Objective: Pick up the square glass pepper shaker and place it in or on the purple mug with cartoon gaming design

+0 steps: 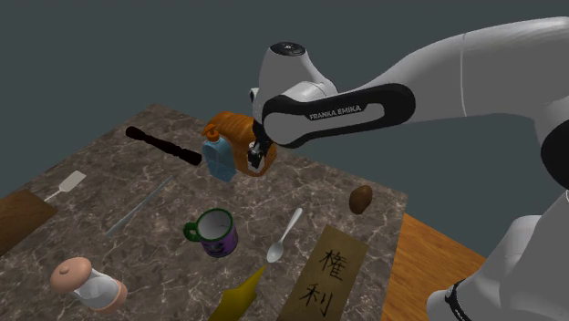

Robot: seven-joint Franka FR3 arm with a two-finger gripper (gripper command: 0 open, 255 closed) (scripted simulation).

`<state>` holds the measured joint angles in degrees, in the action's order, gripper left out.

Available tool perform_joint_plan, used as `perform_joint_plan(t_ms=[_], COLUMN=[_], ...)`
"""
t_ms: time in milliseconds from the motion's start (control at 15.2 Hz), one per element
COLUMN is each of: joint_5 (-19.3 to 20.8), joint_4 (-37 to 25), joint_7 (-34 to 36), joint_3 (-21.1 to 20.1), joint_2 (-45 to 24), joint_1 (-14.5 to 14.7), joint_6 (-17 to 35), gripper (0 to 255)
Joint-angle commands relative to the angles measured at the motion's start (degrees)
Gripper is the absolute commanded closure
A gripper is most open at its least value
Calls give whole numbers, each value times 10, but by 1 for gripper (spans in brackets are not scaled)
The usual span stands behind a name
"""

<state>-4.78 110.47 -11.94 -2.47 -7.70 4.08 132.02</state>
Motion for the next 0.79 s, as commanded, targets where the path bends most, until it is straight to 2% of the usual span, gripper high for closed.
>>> perform_joint_plan(t_ms=[0, 528, 726], joint_5=[1, 3, 16], joint_4=[-8, -48, -51], joint_7=[1, 6, 50], joint_3=[0, 1, -16], joint_2=[6, 21, 18], joint_1=[0, 0, 22], joint_6=[-14, -68, -67], gripper=[255, 255, 255])
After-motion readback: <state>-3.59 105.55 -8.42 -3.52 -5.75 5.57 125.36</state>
